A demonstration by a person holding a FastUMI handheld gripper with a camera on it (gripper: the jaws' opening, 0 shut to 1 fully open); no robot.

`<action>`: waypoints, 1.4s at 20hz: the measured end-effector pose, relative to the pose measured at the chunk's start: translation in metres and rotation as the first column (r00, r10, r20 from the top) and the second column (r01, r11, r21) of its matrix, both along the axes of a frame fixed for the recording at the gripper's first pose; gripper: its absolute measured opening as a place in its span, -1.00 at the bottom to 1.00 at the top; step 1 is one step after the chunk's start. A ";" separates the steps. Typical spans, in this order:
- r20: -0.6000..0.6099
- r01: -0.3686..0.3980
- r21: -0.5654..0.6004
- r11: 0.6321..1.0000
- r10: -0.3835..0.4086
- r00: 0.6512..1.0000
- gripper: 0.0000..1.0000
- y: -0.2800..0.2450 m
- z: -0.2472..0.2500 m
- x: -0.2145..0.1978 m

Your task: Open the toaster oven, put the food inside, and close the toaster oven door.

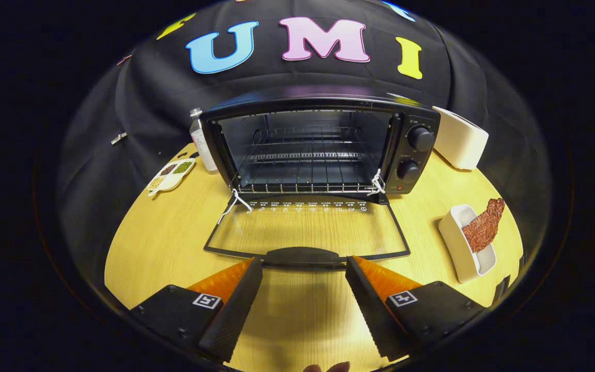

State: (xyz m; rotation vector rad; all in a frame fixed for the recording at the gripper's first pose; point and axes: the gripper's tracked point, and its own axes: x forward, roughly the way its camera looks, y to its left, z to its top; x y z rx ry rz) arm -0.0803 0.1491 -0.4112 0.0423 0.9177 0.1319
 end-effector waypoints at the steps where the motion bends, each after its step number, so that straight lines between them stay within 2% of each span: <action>1: 0.003 -0.009 0.005 1.000 0.009 1.000 1.00 -0.001 0.004 -0.003; 6: 0.052 -0.086 0.051 0.995 0.083 0.995 1.00 -0.013 0.041 -0.004; 10: 0.079 -0.118 0.089 0.989 0.111 0.991 1.00 -0.048 0.073 -0.003; 16: 0.073 -0.177 0.098 0.979 0.170 0.983 0.99 -0.130 0.101 0.008; 19: 0.075 -0.172 0.040 0.984 0.169 0.983 0.99 -0.192 0.112 0.025; 24: -0.010 -0.162 0.020 0.987 0.162 0.987 0.98 -0.286 0.094 0.056; 28: -0.167 -0.153 0.102 0.983 0.168 0.971 0.98 -0.331 0.049 0.074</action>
